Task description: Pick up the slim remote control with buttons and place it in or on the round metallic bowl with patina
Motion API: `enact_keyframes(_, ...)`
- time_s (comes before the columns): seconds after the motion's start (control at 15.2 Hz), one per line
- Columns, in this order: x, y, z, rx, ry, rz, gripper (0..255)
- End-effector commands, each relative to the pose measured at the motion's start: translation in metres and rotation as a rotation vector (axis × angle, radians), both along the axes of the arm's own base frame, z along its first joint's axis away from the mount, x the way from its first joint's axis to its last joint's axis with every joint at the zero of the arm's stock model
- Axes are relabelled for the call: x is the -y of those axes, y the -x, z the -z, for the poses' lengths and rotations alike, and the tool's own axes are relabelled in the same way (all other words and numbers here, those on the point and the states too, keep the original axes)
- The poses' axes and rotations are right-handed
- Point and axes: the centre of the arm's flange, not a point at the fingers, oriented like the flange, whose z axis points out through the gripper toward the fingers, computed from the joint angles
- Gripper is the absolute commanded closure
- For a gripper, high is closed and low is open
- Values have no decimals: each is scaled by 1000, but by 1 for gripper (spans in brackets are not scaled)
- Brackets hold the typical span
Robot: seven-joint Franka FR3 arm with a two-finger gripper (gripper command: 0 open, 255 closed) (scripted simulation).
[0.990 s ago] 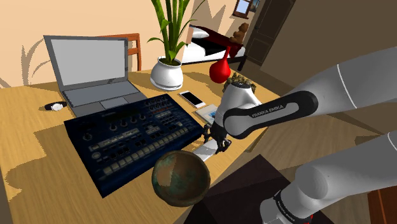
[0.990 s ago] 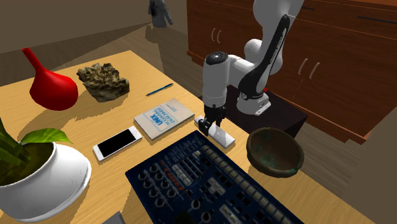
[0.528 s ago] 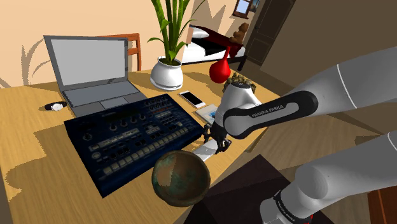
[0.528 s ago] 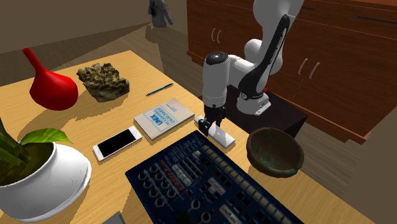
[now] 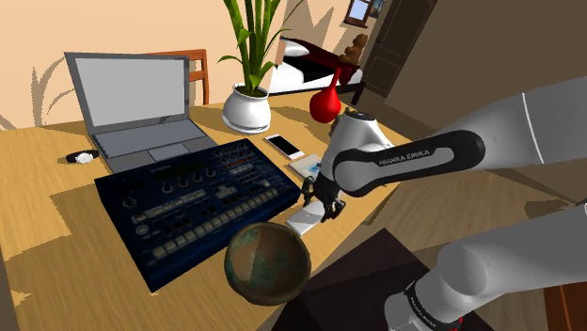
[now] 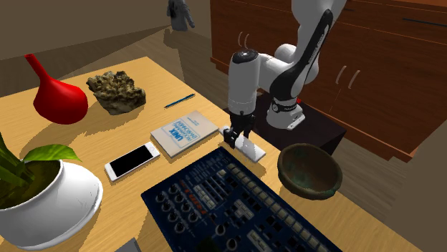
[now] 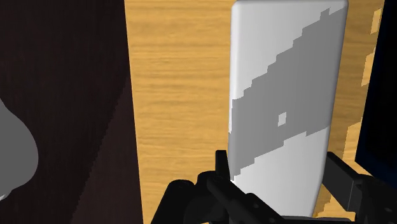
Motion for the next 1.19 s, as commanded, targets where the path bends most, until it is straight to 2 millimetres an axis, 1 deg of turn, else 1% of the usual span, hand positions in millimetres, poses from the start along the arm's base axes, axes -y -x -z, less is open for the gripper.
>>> enact_keyframes(0.0, 1, 0, -10, -1, 0, 0, 255)
enact_keyframes(1.12, 1, 0, -100, -1, 0, 0, 255)
